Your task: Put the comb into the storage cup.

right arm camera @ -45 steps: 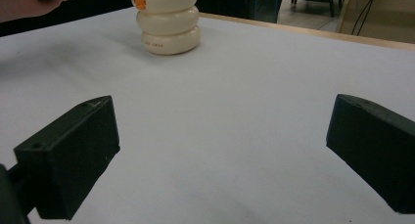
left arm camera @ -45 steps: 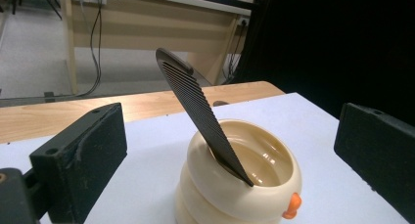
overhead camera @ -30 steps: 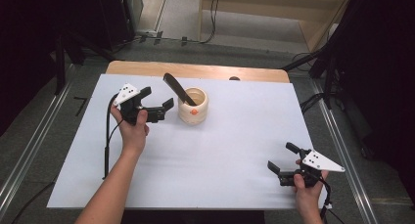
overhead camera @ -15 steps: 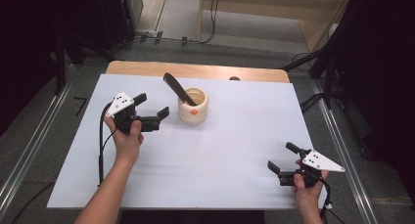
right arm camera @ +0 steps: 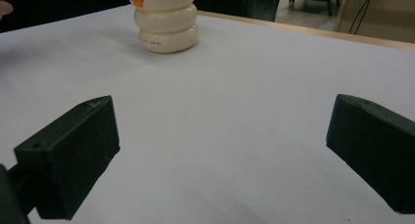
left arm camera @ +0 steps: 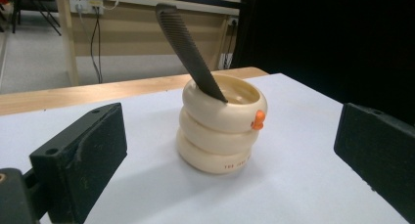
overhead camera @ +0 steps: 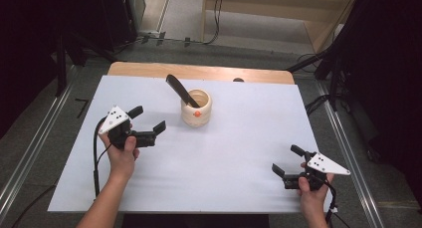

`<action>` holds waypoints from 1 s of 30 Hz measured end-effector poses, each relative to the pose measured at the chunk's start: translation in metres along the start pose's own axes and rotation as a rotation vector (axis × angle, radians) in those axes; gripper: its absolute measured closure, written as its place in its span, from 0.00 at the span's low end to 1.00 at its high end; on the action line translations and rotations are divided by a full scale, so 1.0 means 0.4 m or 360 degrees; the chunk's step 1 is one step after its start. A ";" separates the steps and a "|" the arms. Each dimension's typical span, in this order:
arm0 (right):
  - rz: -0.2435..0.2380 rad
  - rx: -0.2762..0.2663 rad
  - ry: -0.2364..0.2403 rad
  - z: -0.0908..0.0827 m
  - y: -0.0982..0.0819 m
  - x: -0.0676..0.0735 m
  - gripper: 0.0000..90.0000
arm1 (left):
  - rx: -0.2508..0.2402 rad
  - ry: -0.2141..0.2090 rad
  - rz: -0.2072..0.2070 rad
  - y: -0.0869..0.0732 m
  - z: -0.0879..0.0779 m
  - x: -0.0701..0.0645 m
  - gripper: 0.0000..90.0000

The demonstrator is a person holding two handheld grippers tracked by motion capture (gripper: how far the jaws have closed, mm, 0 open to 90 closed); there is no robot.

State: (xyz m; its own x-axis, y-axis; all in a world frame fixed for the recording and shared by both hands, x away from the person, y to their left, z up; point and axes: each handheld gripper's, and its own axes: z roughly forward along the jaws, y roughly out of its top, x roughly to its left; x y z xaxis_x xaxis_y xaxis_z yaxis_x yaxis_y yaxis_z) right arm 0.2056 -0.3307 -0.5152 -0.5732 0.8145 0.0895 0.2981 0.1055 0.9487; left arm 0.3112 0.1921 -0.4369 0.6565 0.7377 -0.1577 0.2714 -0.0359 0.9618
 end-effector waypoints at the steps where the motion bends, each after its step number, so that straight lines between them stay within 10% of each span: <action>1: 0.0000 0.0000 -0.0003 0.000 0.000 0.000 0.00 | -0.0001 0.0001 -0.0002 -0.005 -0.006 0.001 0.00; 30: -0.0002 0.0010 -0.0019 0.001 0.000 0.001 0.00 | 0.0033 0.0096 -0.0006 -0.111 -0.158 0.037 0.00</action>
State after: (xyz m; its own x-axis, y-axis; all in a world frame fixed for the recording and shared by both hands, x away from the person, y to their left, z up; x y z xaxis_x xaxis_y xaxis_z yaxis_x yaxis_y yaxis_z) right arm 0.2055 -0.3302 -0.5154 -0.5645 0.8211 0.0849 0.3025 0.1100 0.9468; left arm 0.2643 0.2474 -0.4676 0.6117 0.7773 -0.1471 0.2888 -0.0463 0.9563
